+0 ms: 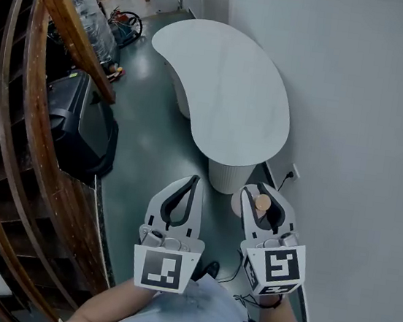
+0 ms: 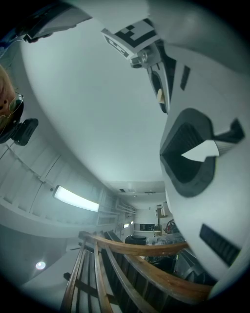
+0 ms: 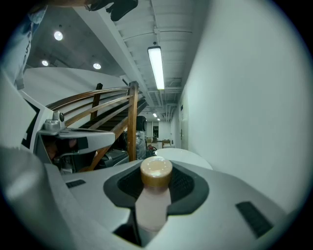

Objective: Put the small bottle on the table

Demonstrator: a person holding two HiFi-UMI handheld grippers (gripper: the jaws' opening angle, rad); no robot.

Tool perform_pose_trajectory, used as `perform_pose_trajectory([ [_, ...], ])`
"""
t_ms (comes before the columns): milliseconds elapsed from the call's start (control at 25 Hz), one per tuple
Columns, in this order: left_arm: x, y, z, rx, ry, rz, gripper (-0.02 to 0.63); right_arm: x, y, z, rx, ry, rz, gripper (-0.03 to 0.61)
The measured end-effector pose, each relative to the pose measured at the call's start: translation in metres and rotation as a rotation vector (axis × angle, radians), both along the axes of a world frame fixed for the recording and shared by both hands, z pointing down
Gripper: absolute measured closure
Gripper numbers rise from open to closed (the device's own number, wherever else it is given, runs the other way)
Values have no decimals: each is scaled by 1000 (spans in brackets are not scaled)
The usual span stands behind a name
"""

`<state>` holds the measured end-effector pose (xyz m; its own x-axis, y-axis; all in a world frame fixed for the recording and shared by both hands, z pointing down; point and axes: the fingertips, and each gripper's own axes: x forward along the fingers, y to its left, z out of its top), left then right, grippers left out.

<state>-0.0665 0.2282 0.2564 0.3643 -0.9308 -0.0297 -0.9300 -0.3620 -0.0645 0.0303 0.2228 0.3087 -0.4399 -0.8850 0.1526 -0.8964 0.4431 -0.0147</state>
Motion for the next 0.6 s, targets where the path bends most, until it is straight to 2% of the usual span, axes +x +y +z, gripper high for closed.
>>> perform_pose_trajectory([
  [200,-5,-31,4,1,18,-6,615,-4,-30,4,-9,14,1,472],
  [600,-16,-125,-8,43,41,30,615,-21,-117,-6,18,32,21,472],
])
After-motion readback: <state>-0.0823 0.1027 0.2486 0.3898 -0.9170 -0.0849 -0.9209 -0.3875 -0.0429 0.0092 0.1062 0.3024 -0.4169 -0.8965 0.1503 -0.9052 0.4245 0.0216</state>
